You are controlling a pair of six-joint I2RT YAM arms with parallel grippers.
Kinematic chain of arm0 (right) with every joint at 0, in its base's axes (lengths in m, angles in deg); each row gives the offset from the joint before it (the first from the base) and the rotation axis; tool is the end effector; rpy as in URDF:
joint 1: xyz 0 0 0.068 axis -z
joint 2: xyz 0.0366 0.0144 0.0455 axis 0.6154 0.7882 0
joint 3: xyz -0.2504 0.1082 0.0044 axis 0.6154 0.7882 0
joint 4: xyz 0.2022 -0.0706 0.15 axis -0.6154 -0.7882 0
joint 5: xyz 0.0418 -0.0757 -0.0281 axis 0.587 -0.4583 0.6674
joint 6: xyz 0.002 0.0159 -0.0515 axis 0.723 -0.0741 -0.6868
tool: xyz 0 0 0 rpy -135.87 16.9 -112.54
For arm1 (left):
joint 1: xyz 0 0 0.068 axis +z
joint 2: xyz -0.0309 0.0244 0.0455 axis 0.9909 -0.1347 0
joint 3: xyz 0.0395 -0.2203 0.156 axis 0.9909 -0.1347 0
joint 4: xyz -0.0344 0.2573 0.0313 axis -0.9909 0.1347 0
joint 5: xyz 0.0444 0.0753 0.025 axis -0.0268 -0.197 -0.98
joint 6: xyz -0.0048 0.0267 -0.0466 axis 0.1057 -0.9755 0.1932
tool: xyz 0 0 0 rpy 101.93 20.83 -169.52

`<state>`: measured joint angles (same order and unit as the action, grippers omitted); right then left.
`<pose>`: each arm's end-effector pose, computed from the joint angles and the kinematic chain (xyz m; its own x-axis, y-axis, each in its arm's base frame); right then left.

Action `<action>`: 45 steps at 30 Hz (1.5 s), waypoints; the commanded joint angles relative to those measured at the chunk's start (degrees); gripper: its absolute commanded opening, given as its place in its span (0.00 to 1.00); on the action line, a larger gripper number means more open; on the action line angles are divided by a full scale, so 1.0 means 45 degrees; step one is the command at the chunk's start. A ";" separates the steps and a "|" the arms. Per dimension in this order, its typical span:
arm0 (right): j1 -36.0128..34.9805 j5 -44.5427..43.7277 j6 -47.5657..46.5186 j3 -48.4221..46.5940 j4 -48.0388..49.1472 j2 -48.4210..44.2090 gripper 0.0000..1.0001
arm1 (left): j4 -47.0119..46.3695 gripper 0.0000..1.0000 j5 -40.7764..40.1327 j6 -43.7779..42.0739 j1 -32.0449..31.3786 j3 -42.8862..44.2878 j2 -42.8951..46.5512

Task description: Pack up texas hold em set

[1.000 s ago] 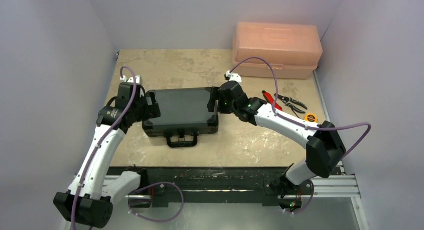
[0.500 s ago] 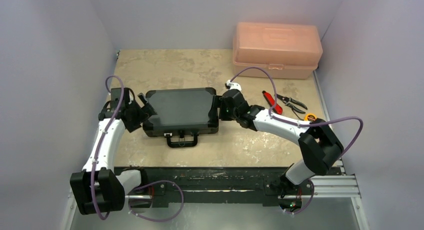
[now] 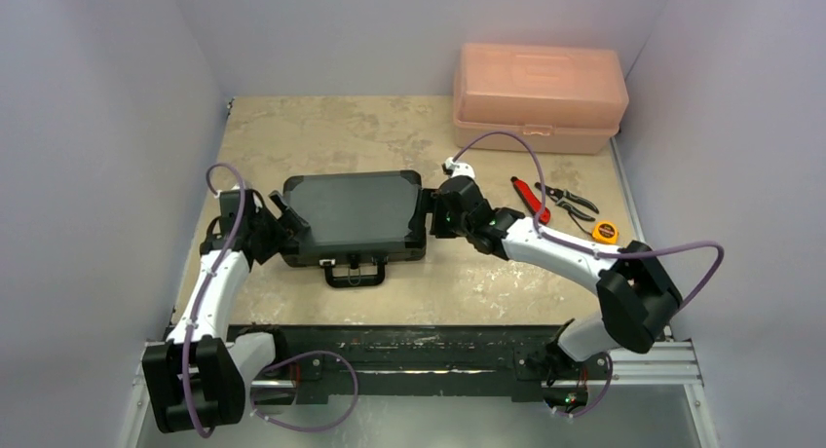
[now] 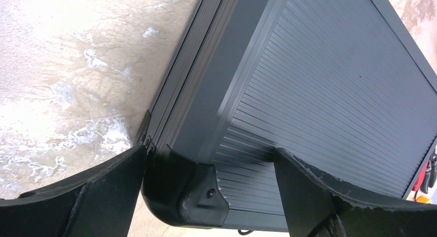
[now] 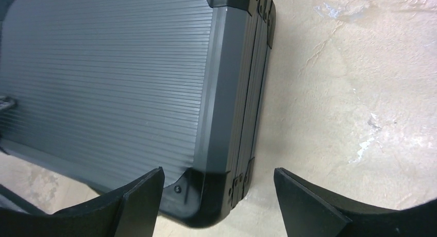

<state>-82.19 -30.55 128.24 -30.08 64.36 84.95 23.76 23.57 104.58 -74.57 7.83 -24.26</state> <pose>0.2371 0.2237 0.2290 -0.7330 0.1471 -0.6641 -0.2025 0.8848 0.4196 0.2055 0.0215 0.2169 -0.5915 -0.6996 -0.4008 -0.5049 0.7090 -0.4924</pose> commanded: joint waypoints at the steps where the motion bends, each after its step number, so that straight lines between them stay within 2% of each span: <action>1: -0.0010 -0.0486 -0.0354 -0.0019 -0.0606 -0.1353 0.83 | -0.0101 0.90 0.2170 0.0828 -0.1060 -0.0960 -0.0174; 6: 0.0039 -0.0954 -0.0407 0.0029 -0.0986 -0.2243 0.91 | -0.0040 0.89 0.1841 0.1317 -0.2629 -0.1110 0.0038; 16: 0.0097 -0.1435 -0.0289 0.0246 -0.1570 -0.3226 0.92 | -0.0576 0.88 0.2080 0.2510 -0.4207 -0.2018 0.0678; 22: 0.0120 -0.1800 -0.0214 0.0306 -0.1837 -0.3670 0.92 | -0.1110 0.88 0.1882 0.3661 -0.5907 -0.2613 0.1000; 33: 0.0117 -0.2461 0.0037 0.0622 -0.2338 -0.4705 0.92 | -0.1030 0.88 0.1885 0.3835 -0.8345 -0.1805 0.0288; 45: 0.0127 -0.2842 0.0137 0.0633 -0.2688 -0.5125 0.92 | -0.2147 0.89 0.2765 0.4086 -1.0132 -0.1669 -0.1083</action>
<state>-81.84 -41.15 128.33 -27.39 52.27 63.84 12.63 27.35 126.11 -116.34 1.41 -25.47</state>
